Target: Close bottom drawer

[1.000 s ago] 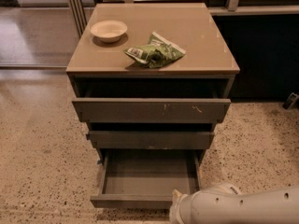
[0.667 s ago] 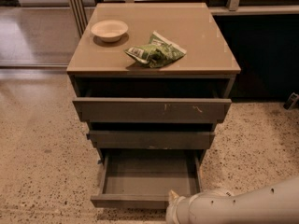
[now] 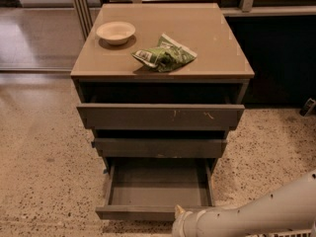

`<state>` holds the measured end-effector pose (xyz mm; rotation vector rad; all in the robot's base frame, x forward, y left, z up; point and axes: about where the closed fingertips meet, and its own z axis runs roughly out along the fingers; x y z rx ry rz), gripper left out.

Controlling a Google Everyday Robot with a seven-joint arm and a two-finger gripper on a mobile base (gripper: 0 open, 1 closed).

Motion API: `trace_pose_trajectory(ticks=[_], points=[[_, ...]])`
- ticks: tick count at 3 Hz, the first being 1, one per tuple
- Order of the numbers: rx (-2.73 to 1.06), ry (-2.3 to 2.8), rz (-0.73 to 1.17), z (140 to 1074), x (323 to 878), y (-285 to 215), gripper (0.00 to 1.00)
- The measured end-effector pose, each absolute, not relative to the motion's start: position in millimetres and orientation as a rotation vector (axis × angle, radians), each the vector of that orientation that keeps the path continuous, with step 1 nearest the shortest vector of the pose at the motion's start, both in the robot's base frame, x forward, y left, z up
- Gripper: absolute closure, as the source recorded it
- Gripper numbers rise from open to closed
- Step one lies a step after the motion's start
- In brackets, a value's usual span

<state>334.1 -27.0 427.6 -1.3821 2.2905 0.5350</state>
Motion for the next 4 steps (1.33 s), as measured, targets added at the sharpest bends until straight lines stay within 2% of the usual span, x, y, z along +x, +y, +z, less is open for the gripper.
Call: trace_pose_trajectory(ticks=[3, 4], points=[[-1.287, 2.325, 0.728, 308, 331, 4, 0.0], [-1.278, 2.333, 0.745, 301, 328, 8, 0.0]])
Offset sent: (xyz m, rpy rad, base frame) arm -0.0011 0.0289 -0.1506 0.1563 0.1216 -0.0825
